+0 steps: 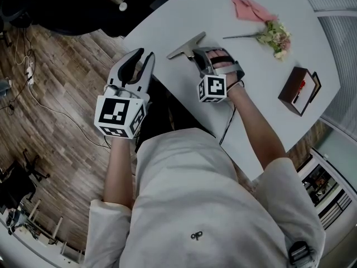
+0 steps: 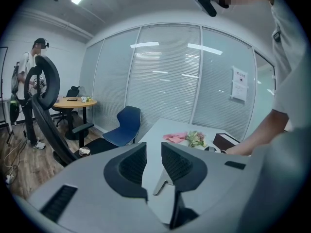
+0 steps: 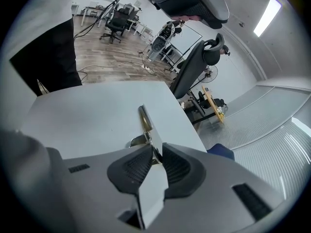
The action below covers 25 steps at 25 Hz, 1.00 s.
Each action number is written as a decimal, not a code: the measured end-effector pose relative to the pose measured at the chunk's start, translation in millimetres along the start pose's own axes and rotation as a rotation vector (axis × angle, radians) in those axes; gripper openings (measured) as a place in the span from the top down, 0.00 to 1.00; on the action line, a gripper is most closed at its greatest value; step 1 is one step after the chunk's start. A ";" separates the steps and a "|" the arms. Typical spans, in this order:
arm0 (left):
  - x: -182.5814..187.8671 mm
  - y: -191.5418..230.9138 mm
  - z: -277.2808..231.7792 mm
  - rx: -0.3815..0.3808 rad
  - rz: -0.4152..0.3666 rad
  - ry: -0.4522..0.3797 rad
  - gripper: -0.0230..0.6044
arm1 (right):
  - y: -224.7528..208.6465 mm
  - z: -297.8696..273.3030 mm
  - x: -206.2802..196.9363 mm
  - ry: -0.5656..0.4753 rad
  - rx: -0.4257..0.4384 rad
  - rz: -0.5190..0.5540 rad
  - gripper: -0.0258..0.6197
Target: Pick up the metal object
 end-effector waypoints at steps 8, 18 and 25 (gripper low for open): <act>1.1 -0.1 4.0 0.010 -0.001 -0.007 0.82 | -2.0 1.1 1.8 -0.007 -0.015 0.009 0.88; 5.3 0.2 11.3 0.019 -0.013 -0.016 0.82 | -9.3 4.4 4.0 -0.010 -0.050 0.018 0.91; 10.9 -0.9 15.4 0.024 -0.029 -0.020 0.82 | -19.4 6.5 4.1 -0.012 -0.077 0.001 0.94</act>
Point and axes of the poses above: the fingertips, and each gripper's own axes: z backward along the fingers, y to its left, x out of its top, the point moved 6 cm from there along z, backward along the fingers, and after that the axes turned 8 degrees about y, right-handed, at the moved point
